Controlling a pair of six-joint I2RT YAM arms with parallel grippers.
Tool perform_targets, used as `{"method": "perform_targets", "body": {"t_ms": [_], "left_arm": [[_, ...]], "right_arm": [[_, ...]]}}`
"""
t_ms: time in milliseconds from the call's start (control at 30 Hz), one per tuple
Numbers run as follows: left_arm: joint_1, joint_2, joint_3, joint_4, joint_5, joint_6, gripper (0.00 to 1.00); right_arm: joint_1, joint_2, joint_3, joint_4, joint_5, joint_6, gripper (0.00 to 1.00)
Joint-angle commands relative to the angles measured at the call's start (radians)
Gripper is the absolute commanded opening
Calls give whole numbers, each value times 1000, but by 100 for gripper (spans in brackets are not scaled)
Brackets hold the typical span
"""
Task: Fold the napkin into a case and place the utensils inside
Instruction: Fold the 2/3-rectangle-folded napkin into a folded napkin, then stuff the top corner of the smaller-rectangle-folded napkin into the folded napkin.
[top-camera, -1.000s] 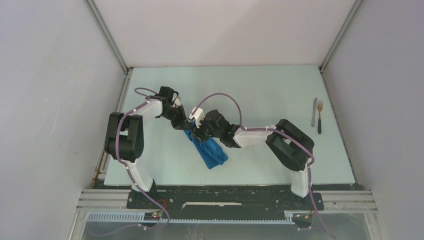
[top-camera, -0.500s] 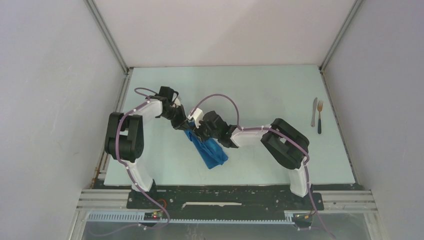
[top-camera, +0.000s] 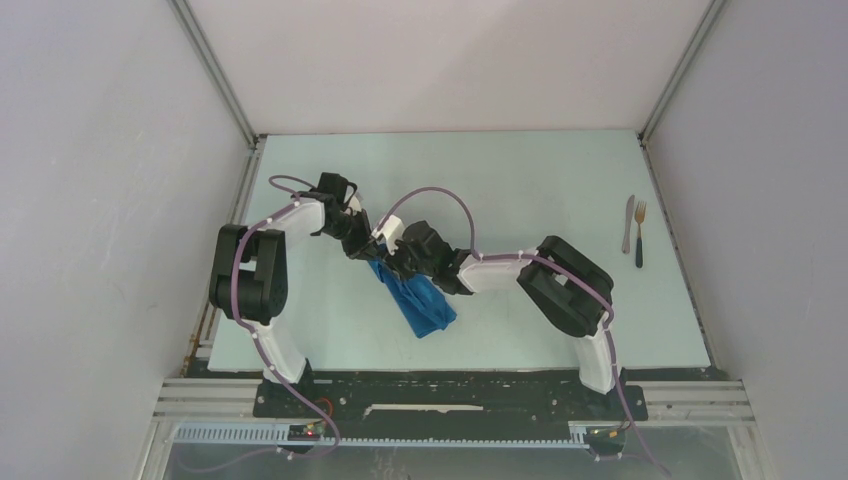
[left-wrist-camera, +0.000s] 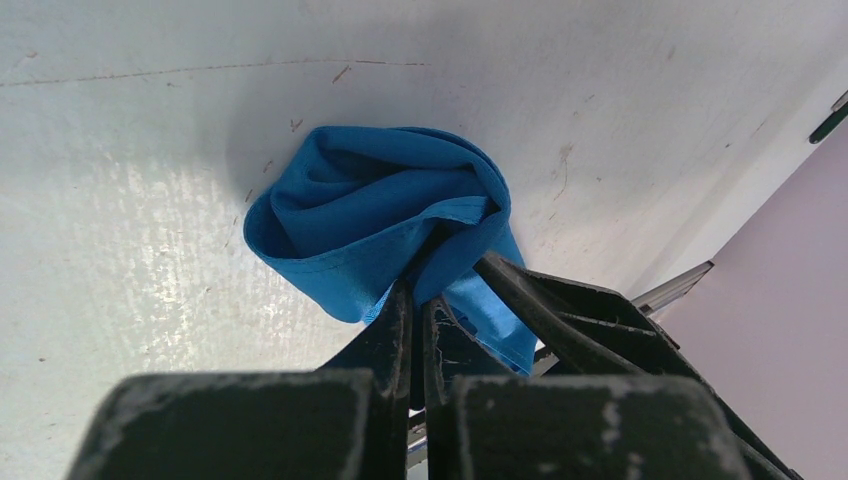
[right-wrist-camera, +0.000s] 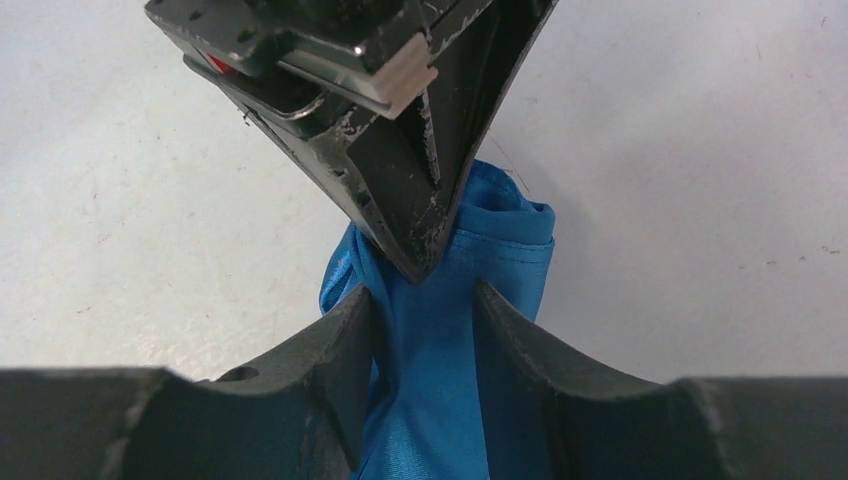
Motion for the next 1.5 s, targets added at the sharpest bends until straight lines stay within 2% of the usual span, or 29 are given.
{"method": "perform_targets", "body": {"t_ms": [0, 233, 300, 433, 533, 633, 700, 733, 800, 833, 867, 933, 1000, 1200, 1467], "left_arm": [[7, -13, 19, -5, 30, 14, 0], [7, -17, 22, -3, 28, 14, 0], [7, -29, 22, -1, 17, 13, 4], [7, -95, 22, -3, -56, 10, 22], [7, -140, 24, -21, -107, 13, 37], [7, -193, 12, -45, -185, 19, 46], [7, -235, -8, -61, -257, 23, 68], [7, -258, -24, -68, -292, 19, 70], [1, -314, -81, -60, -369, 1, 71], [-7, -346, -118, -42, -397, -8, 67], [-16, -377, -159, -18, -422, -18, 61], [-41, -435, -243, 58, -441, -51, 42], [-77, -470, -300, 113, -476, -76, 33], [-215, -448, -319, 211, -624, -128, 32], [-238, -303, -234, 249, -602, -140, 32]], "right_arm": [[5, 15, 49, 39, 4, -5, 44], [10, 13, 51, 14, 4, -14, 15], [10, 12, 52, 11, 4, -5, 9], [0, 10, 56, -12, -6, 31, 0], [-8, 9, 57, -21, -15, 65, 0], [-10, 10, 58, -22, -22, 86, 0], [-12, 9, 57, -23, -29, 106, 0], [-14, 8, 57, -23, -30, 118, 0], [-18, 7, 56, -24, -40, 139, 0], [-20, 7, 55, -18, -45, 145, 0], [-21, 7, 48, -10, -48, 146, 0], [-24, 8, 46, 2, -55, 169, 0], [-29, 7, 45, 8, -60, 184, 0], [-37, 6, 40, 20, -85, 186, 0], [-47, -6, 16, 40, -106, 204, 0]]}}
